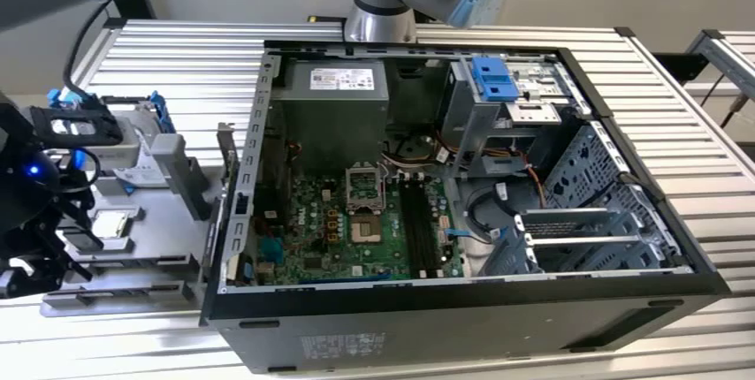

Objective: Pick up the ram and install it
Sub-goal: 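Press down the ram until it locks into place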

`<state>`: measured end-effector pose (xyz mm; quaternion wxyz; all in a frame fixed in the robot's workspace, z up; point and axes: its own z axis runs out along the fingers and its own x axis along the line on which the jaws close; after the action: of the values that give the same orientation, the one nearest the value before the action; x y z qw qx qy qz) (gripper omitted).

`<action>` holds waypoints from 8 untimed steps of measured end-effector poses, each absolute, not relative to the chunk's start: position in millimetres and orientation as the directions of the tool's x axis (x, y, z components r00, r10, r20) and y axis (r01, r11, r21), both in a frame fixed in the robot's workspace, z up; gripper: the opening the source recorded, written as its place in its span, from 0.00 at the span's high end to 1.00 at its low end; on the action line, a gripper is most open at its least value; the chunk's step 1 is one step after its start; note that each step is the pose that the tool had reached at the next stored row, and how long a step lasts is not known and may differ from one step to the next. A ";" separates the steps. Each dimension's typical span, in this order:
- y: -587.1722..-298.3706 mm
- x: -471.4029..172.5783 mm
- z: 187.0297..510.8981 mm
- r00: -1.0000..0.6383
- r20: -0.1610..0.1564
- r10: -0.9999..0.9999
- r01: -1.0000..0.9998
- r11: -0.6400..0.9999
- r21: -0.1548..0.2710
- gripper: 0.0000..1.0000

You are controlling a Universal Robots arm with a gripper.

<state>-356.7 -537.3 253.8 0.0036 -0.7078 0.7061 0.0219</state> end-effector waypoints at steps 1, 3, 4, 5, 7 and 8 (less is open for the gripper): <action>-537.5 -356.6 252.0 0.002 -0.036 -0.999 -1.000 -0.003 0.026 0.00; -537.8 -356.6 248.4 0.002 -0.036 -0.999 -1.000 -0.003 0.026 0.00; -538.0 -356.6 246.5 0.002 -0.036 -0.999 -1.000 -0.003 0.026 0.00; -538.1 -356.6 244.7 0.002 -0.036 -0.999 -1.000 -0.003 0.026 0.00; -538.2 -356.6 241.0 0.002 -0.036 -0.999 -1.000 -0.003 0.026 0.00; -538.4 -356.6 239.2 0.002 -0.036 -0.999 -1.000 -0.003 0.026 0.00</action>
<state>-356.6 -538.4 239.2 0.0036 -0.7078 0.7061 0.0218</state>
